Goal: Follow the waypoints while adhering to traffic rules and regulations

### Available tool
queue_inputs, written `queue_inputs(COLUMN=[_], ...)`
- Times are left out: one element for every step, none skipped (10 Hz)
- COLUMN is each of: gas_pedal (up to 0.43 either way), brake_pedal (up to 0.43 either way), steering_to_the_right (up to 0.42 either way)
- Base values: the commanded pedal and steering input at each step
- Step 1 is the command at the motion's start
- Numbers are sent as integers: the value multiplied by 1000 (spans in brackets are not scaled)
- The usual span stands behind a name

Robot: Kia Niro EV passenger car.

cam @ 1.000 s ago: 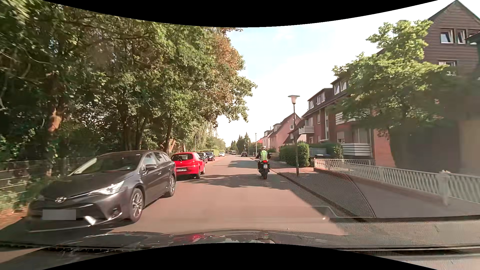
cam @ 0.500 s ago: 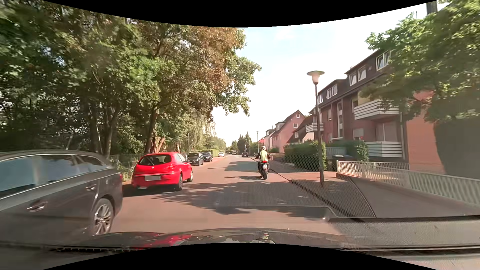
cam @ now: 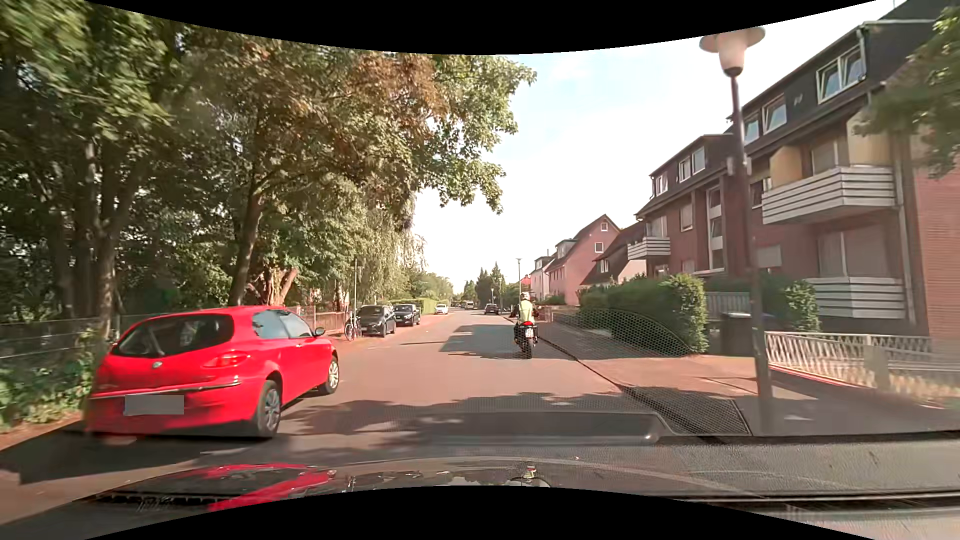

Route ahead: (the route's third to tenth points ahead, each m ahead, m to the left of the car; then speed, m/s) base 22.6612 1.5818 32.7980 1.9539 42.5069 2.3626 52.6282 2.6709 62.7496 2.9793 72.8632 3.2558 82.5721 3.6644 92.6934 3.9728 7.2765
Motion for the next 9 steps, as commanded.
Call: queue_inputs(gas_pedal=[138, 138, 138, 138, 138, 138, 138, 138, 130], brake_pedal=[0, 0, 0, 0, 0, 0, 0, 0, 0], steering_to_the_right=[-7, -4, -2, -2, -3, -2, -2, -2, -3])
